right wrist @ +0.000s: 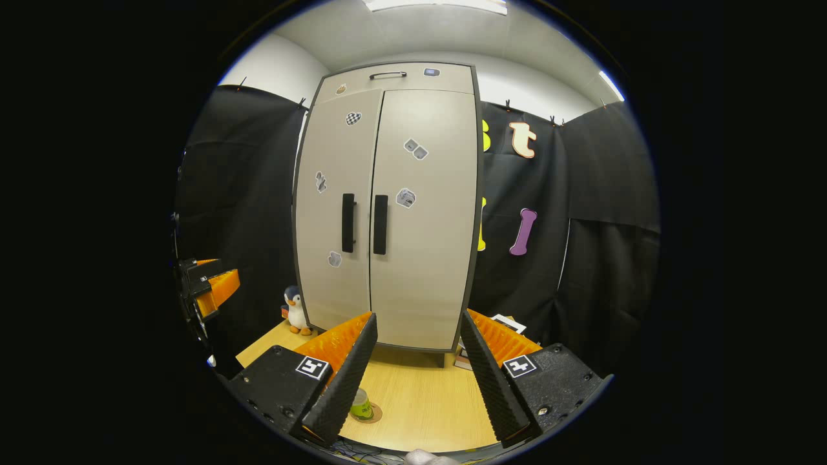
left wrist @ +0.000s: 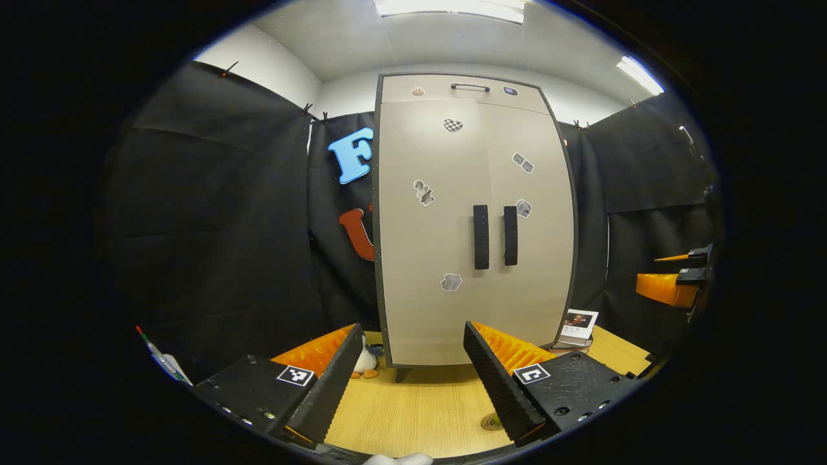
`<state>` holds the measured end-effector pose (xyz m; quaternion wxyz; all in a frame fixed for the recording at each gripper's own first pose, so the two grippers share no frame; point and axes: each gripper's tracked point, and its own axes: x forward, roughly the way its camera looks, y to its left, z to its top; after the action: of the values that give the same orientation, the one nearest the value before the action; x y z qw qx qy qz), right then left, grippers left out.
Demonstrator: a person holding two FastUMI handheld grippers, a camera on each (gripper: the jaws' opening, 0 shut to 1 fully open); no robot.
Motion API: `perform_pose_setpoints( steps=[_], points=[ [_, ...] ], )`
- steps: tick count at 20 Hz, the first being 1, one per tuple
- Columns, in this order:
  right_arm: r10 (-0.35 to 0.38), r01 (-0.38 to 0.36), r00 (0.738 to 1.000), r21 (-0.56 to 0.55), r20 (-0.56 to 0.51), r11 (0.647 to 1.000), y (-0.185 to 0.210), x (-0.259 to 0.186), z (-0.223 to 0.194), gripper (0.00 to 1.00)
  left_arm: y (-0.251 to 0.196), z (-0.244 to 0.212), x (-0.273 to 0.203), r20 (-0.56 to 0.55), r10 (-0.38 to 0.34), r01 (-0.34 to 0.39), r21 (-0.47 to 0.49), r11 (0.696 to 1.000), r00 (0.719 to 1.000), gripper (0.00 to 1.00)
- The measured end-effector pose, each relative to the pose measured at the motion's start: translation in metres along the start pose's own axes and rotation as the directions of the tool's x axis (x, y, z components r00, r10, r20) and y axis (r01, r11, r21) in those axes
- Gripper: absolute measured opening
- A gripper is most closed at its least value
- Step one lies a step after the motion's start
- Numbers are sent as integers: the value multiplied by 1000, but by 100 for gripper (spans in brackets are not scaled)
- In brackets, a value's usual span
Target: Grasp the bottle in the cabinet with the left hand and place it on the coaster, then close the right door with the right hand and the left door with the left hand.
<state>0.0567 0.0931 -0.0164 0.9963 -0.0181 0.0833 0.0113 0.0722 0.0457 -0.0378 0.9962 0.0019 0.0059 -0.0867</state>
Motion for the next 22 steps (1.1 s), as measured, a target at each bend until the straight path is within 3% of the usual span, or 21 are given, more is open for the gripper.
perform_pose_setpoints(
  steps=[22],
  points=[
    [52,-53,998,-33,-30,998,24,7,-7,81,9,-9,-14,-23,18,-17,17,1000,1000,96]
  ],
)
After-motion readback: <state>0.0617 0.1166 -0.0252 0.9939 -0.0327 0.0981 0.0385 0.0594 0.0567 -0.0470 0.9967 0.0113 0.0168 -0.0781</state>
